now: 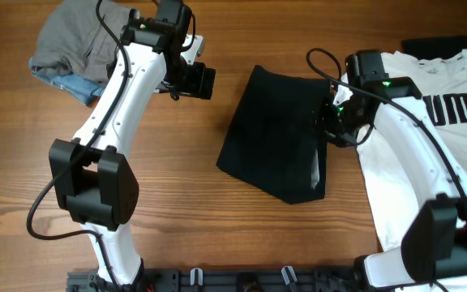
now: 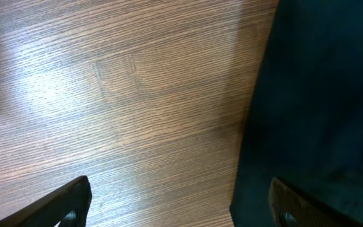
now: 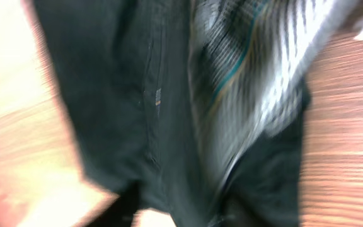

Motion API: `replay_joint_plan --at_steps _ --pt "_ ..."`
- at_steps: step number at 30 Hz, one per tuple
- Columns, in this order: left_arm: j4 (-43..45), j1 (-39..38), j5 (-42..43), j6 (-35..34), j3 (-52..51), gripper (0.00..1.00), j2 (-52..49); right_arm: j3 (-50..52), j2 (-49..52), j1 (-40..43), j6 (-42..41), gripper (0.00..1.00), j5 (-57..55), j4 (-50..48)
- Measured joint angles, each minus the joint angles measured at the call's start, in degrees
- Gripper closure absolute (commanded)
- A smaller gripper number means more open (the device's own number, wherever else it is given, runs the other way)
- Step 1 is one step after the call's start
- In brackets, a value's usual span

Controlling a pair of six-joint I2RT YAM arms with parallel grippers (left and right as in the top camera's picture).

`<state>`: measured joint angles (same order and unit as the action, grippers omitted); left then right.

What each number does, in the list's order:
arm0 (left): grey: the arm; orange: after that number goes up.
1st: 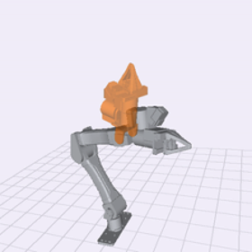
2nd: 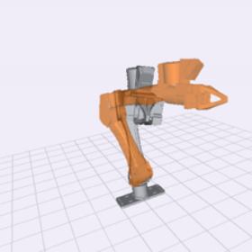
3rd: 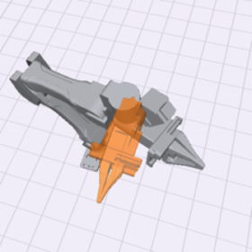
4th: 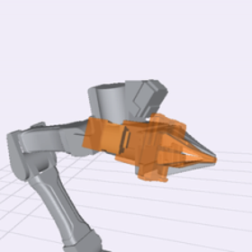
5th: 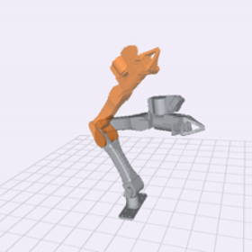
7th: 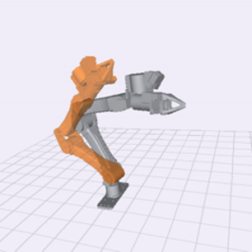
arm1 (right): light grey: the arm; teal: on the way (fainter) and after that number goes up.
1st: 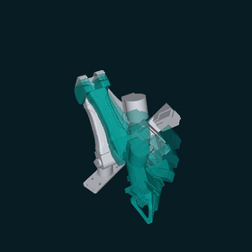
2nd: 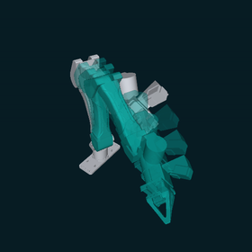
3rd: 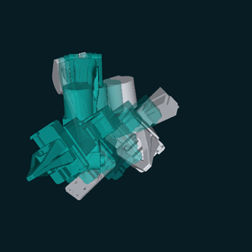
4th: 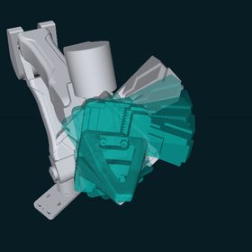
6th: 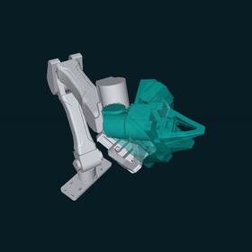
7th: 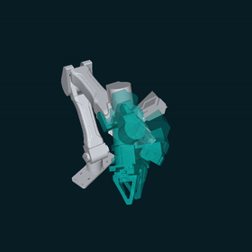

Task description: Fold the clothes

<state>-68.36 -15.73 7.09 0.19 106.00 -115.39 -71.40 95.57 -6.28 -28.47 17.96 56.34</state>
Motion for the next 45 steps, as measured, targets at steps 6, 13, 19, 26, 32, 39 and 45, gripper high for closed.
replay_joint_plan --at_steps 6,13,19,26,32,39,45 --pt "-0.8 0.0 0.9 0.0 0.0 0.17 0.0 0.1 3.8 2.7 2.4 0.75 -6.3 -1.4" --pt "-1.6 -0.5 11.5 0.3 -1.0 0.8 -2.2 2.6 4.1 -0.7 10.1 0.96 7.1 -3.5" --pt "-6.0 -3.3 21.1 0.4 -7.9 0.96 -2.8 9.5 12.1 -3.1 3.6 0.95 5.7 -9.2" --pt "2.8 -12.7 23.5 -5.4 -22.9 0.96 -3.0 9.5 12.4 -3.0 2.3 0.93 7.6 -11.2" --pt "21.6 -11.7 25.1 -26.5 -35.7 0.96 -1.2 9.4 0.2 -3.0 2.0 0.89 7.6 -9.7" --pt "44.2 10.0 21.7 -25.5 -31.3 0.66 -3.2 9.4 -1.2 -5.2 4.7 0.87 5.1 -17.1" --pt "26.9 10.3 30.6 -16.0 -24.4 0.17 -3.2 9.4 4.6 -5.5 4.1 0.86 -3.2 -23.5"
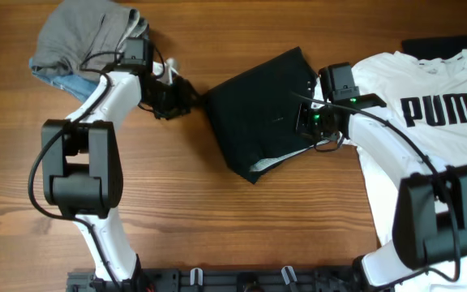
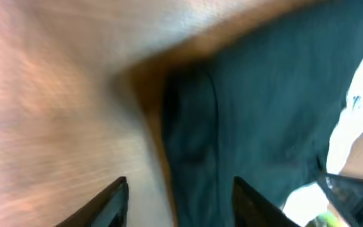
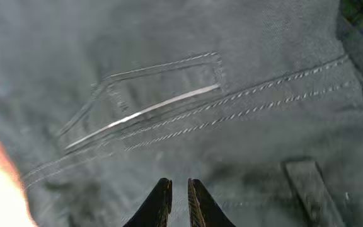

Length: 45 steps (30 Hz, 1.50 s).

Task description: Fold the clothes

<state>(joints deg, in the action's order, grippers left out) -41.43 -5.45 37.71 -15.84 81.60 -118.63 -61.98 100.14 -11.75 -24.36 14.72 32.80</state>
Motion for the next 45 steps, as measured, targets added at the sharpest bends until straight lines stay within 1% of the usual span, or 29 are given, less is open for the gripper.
replay_joint_plan --at_steps 2,4,6,10,12,13,14,15,16,17,18,20,22,23,26,28,29,30,32,33,34,35,36,37,39,40,43,44,45 --pt "-3.0 -2.3 1.5 1.6 -0.2 0.1 0.0 0.0 3.6 0.0 -0.5 0.86 -1.1 -1.7" --pt "-3.1 -4.8 2.1 2.3 -1.0 0.05 0.0 -0.2 6.6 0.0 -0.9 0.86 -1.2 -2.2" --pt "-2.1 -8.3 2.0 1.4 -2.9 0.0 0.0 -0.9 7.0 0.2 -1.0 0.86 -1.0 -1.8" --pt "2.4 -11.5 2.7 -4.5 -4.8 0.0 0.0 -1.2 7.3 0.2 -1.1 0.85 -0.7 -1.6" --pt "7.4 -12.2 4.3 -9.0 -5.8 0.0 -0.4 -1.2 7.3 0.2 -1.1 0.85 -0.5 -1.6" --pt "11.8 -12.7 6.4 -11.6 -6.1 0.0 -1.2 -1.2 7.3 0.3 -1.1 0.85 -0.2 -1.6" --pt "16.4 -13.4 8.9 -13.9 -6.0 0.02 -2.4 -1.2 7.3 0.4 -1.1 0.85 0.0 -1.6" --pt "22.7 -14.3 11.2 -16.4 -5.9 0.07 -3.9 -1.2 7.4 0.5 -1.1 0.85 0.3 -1.6" --pt "27.6 -15.3 12.4 -18.0 -5.8 0.14 -5.2 -1.3 7.5 0.5 -1.1 0.85 0.5 -1.6" --pt "31.3 -16.1 13.0 -19.2 -5.6 0.24 -6.2 -1.3 7.5 0.6 -1.1 0.86 0.6 -1.6" --pt "34.6 -17.2 13.2 -20.4 -5.6 0.3 -7.2 -1.4 7.5 0.6 -1.1 0.85 0.7 -1.6" --pt "37.9 -18.9 11.5 -21.4 -5.7 0.55 -8.3 -1.4 7.5 0.6 -1.1 0.86 0.7 -1.6" --pt "38.9 -19.8 8.8 -21.7 -6.0 0.9 -8.7 -1.4 7.5 0.6 -1.1 0.87 0.7 -1.6" --pt "39.2 -20.3 7.5 -21.2 -6.2 0.96 -9.0 -1.4 7.6 0.6 -0.9 0.87 0.7 -1.6" --pt "39.1 -20.7 6.0 -17.6 -6.3 0.96 -9.8 -1.7 7.6 0.6 0.9 0.86 0.7 -0.4" --pt "37.6 -20.0 6.5 -15.8 -6.2 0.96 -9.6 -2.5 7.6 0.6 2.0 0.85 1.3 3.5" --pt "35.6 -19.6 7.0 -15.0 -6.1 0.96 -9.2 -2.6 7.5 0.6 3.1 0.85 1.8 5.4" --pt "31.6 -18.6 7.6 -14.2 -5.9 0.96 -8.5 -2.6 6.9 0.4 4.3 0.85 2.2 7.2" --pt "25.1 -15.4 7.9 -13.2 -5.3 0.96 -7.3 -2.6 5.2 0.3 5.9 0.77 2.9 8.6" --pt "21.0 -13.3 8.0 -12.9 -4.2 0.96 -6.8 -2.6 3.0 0.3 7.3 0.74 4.1 9.0" --pt "17.9 -9.8 7.6 -12.7 -2.6 0.96 -5.4 -2.7 -0.2 0.3 8.7 0.74 5.4 9.0" --pt "16.5 -7.0 7.4 -12.7 -0.7 0.96 -4.0 -2.7 -3.6 0.3 9.6 0.75 6.3 8.7" --pt "16.0 -4.3 7.3 -12.7 1.8 0.96 -2.3 -2.8 -6.9 0.3 10.3 0.79 7.0 8.1" --pt "16.0 -1.9 7.1 -12.7 5.4 0.96 -0.3 -3.1 -11.7 0.3 11.1 0.8 7.7 7.2" --pt "18.6 2.3 6.3 -14.3 13.0 0.96 4.7 -3.4 -14.1 0.3 11.2 0.8 8.0 6.7" --pt "22.5 4.0 5.7 -16.2 15.8 0.96 5.9 -3.4 -14.4 0.3 11.2 0.8 8.2 6.6" --pt "37.0 10.7 2.8 -23.8 19.3 0.96 7.5 -3.4 -14.2 0.3 11.2 0.8 8.1 6.6" --pt "39.3 12.4 1.5 -25.7 19.4 0.96 7.6 -3.4 -14.2 0.3 11.2 0.8 7.7 6.6" --pt "40.9 14.7 -1.6 -28.0 19.4 0.96 7.6 -3.4 -14.2 0.3 11.3 0.81 7.3 6.7"
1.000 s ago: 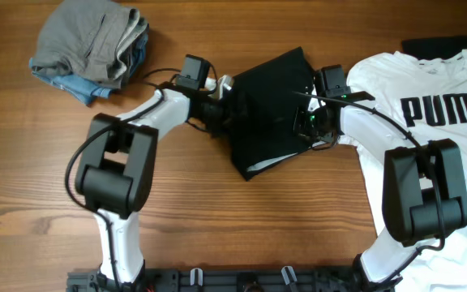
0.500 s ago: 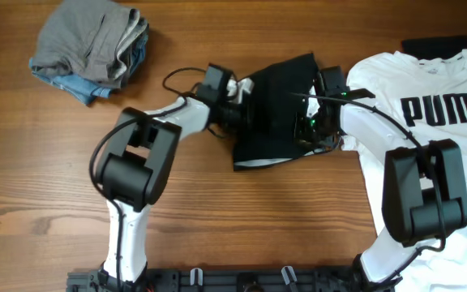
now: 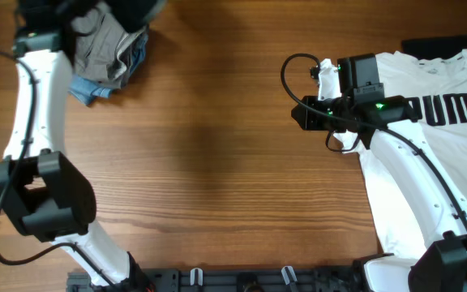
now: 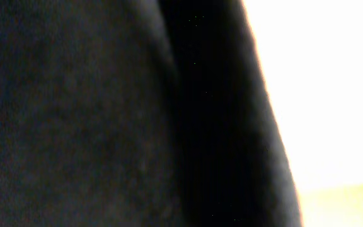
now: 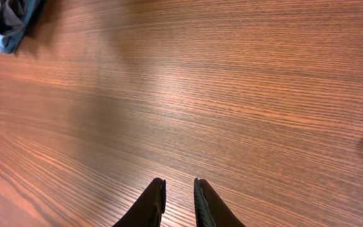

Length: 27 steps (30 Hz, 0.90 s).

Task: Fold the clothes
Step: 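Carry the folded shorts left and place them on the clothes stack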

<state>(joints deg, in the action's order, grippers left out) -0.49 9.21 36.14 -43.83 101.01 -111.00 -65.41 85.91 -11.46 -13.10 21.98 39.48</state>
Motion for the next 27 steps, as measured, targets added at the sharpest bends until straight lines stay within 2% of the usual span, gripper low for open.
replay_joint_plan --at_steps 3,8,10,11,12,13,15,18,21,24,27 --pt "-1.0 3.1 -9.2 -3.3 0.0 0.96 -0.8 0.0 0.0 0.0 0.0 0.8 -1.3 0.3" --pt "-3.0 3.4 -15.0 -4.4 0.0 0.95 -7.6 0.0 0.0 0.0 1.5 0.8 -1.7 1.2" --pt "-9.3 3.7 -16.4 -4.5 0.0 0.88 -11.5 0.0 0.0 0.0 2.4 0.8 -1.9 2.1" --pt "-11.7 4.0 -16.8 -4.5 -0.2 0.79 -12.3 0.0 0.0 0.0 2.6 0.8 -2.1 2.6" --pt "-14.2 4.4 -17.1 -4.0 -0.2 0.76 -12.8 0.0 0.0 0.0 2.8 0.81 -2.2 3.2" --pt "-16.9 5.2 -17.2 -3.1 -0.2 0.61 -12.9 0.0 0.0 0.0 2.9 0.8 -2.5 3.6" --pt "-22.4 6.7 -16.8 -1.6 0.1 0.25 -12.7 0.0 0.0 0.0 3.0 0.81 -3.0 3.9" --pt "-33.6 8.9 -16.5 -0.1 0.1 0.0 -12.3 0.0 0.0 0.0 3.0 0.8 -3.3 4.5" --pt "-41.2 11.2 -15.3 1.8 0.1 0.0 -10.9 0.0 0.0 0.0 3.0 0.81 -3.7 5.5" --pt "-49.8 15.6 -13.7 7.4 0.1 0.0 -4.1 0.0 0.0 0.0 3.0 0.84 -3.8 6.2" --pt "-51.6 17.6 -11.7 15.5 0.1 0.23 5.5 -0.1 -0.2 0.0 3.0 0.84 -3.9 7.6"
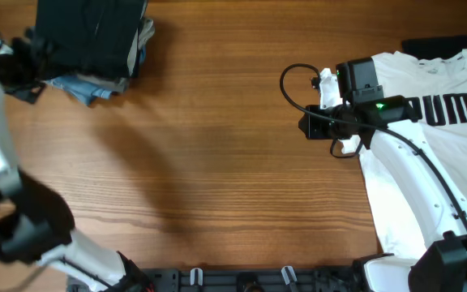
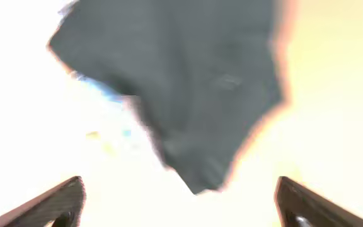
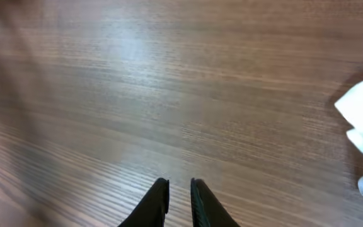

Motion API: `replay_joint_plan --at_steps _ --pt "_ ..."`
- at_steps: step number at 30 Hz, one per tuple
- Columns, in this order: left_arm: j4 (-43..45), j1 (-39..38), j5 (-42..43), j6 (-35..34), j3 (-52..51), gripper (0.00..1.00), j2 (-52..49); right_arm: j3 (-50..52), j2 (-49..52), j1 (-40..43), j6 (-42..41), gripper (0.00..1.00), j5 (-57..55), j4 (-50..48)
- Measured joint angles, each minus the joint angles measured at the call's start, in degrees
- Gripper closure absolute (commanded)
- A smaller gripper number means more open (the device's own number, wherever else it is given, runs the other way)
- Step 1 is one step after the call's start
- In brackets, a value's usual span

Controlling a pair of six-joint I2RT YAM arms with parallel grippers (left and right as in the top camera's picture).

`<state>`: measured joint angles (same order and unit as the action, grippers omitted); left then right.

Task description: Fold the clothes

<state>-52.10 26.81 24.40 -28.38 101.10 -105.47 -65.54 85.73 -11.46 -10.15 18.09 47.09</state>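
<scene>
The folded black garment (image 1: 87, 32) lies on top of the clothes pile at the table's far left corner. In the left wrist view it shows as a blurred dark shape (image 2: 188, 88). My left gripper (image 1: 29, 61) is just left of the pile. It is open (image 2: 181, 208), its fingers wide apart and holding nothing. A white PUMA T-shirt (image 1: 428, 162) lies spread on the right. My right gripper (image 1: 305, 126) hovers at its left sleeve. It is shut (image 3: 178, 189) on nothing, over bare wood.
Grey and blue clothes (image 1: 83, 83) stick out from under the black garment. A black item (image 1: 436, 45) lies at the far right edge behind the T-shirt. The wooden table (image 1: 217, 162) stretches between the two arms.
Black cloth filled the left wrist view before. Now the left gripper is open and off to the left, with the garment resting on the pile. The right arm has hardly shifted.
The black garment first lay folded at the table's middle, a gripper on either side. Then it sat further left, with the left gripper at its corner and the shut right gripper on it. Later the middle was bare and the garment was at the pile, where it now lies released.
</scene>
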Motion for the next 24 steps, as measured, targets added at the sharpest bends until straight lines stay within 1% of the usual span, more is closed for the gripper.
replay_joint_plan --at_steps 2,3,4,6,7,8,9,10,11,12,14,15,17,20,24 --pt "0.2 -2.0 3.7 9.7 0.0 0.24 7.2 -1.1 -1.4 0.0 -0.5 0.84 -0.2 0.7" --pt "-0.1 -4.1 5.0 15.3 0.1 0.22 10.1 -2.4 -3.0 0.0 -1.3 0.84 -0.2 0.7" --pt "-1.1 -6.7 6.0 20.7 0.2 0.23 12.5 -3.7 -4.6 0.0 -2.1 0.83 -0.3 0.9" --pt "-4.8 -11.9 7.1 28.9 0.2 0.25 15.6 -7.4 -10.5 0.0 -3.4 0.77 -0.4 0.9" --pt "-7.2 -14.3 7.5 31.7 0.2 0.25 17.1 -9.1 -14.0 0.0 -3.7 0.76 -0.5 0.7" --pt "-9.0 -15.5 7.6 33.0 0.2 0.21 18.3 -10.2 -17.2 0.0 -3.7 0.74 -0.6 0.5" --pt "-11.6 -16.7 7.3 34.1 0.2 0.16 20.1 -11.0 -21.4 0.0 -3.6 0.68 -0.8 0.5" --pt "-14.3 -17.9 6.3 35.0 0.1 0.0 23.2 -11.3 -24.9 0.0 -3.3 0.62 -0.9 0.5" --pt "-15.6 -18.6 5.3 35.7 0.1 0.0 25.7 -11.6 -28.1 0.0 -2.7 0.0 -1.0 0.4" --pt "-18.3 -19.9 2.9 36.4 0.1 0.0 31.7 -11.9 -33.0 0.0 -2.0 0.0 -1.3 0.6" --pt "-20.5 -20.4 1.1 36.5 0.2 0.0 39.1 -12.0 -38.1 0.0 -1.6 0.0 -2.1 1.4" --pt "-23.2 -20.5 -0.1 36.5 0.2 0.0 44.0 -12.0 -41.1 0.0 -1.3 0.0 -2.5 2.6" --pt "-25.4 -20.5 -1.9 36.2 1.0 0.0 49.7 -12.0 -44.8 0.0 -1.1 0.0 -3.3 4.8" --pt "-28.4 -20.5 -4.9 35.8 0.9 0.0 51.3 -12.0 -47.4 0.0 -1.0 0.0 -3.7 8.6" --pt "-28.6 -20.5 -6.3 35.8 0.7 0.0 51.3 -11.9 -47.4 0.0 -1.6 0.0 -4.1 16.3"
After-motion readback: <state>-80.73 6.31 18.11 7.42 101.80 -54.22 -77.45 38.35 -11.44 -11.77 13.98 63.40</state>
